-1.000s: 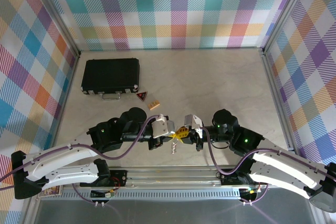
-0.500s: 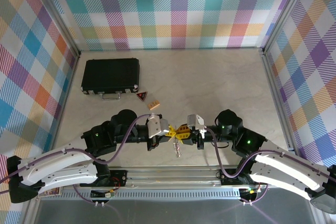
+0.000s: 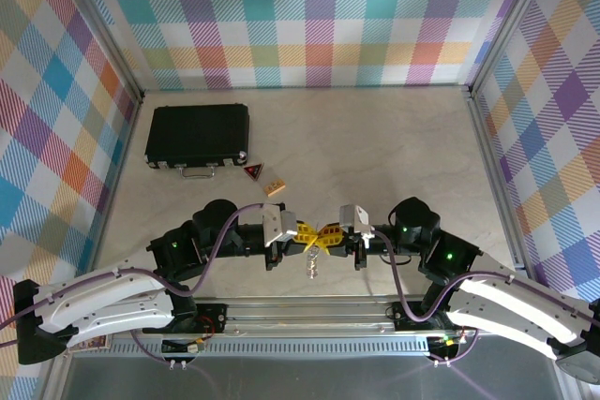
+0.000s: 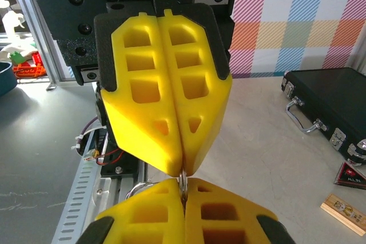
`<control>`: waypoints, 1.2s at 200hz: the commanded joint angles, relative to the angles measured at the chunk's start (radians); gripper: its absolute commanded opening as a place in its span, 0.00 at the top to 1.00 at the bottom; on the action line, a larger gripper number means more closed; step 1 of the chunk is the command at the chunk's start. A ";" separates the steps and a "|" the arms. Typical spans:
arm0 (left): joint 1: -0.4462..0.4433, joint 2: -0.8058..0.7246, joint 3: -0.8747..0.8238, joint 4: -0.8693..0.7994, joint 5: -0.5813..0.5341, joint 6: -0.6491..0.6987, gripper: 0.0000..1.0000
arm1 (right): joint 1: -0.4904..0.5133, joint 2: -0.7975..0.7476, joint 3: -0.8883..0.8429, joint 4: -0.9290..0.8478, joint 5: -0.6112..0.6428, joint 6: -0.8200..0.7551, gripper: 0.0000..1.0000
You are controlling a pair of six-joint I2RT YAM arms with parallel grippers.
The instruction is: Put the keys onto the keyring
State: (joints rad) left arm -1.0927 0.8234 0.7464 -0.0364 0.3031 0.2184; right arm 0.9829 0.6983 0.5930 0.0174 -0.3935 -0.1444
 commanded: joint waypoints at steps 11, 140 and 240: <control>-0.002 0.001 0.119 -0.232 -0.096 0.076 0.85 | 0.005 0.017 0.020 -0.018 0.053 -0.030 1.00; -0.002 0.165 0.237 -0.423 -0.093 0.134 0.88 | 0.023 0.088 0.051 -0.041 0.058 -0.040 1.00; -0.003 0.093 0.171 -0.191 -0.012 0.032 1.00 | 0.034 0.042 0.018 0.011 -0.013 -0.032 0.92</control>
State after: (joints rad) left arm -1.0924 0.9642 0.9428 -0.4564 0.2169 0.3096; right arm 1.0016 0.7769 0.6022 -0.0441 -0.3435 -0.1730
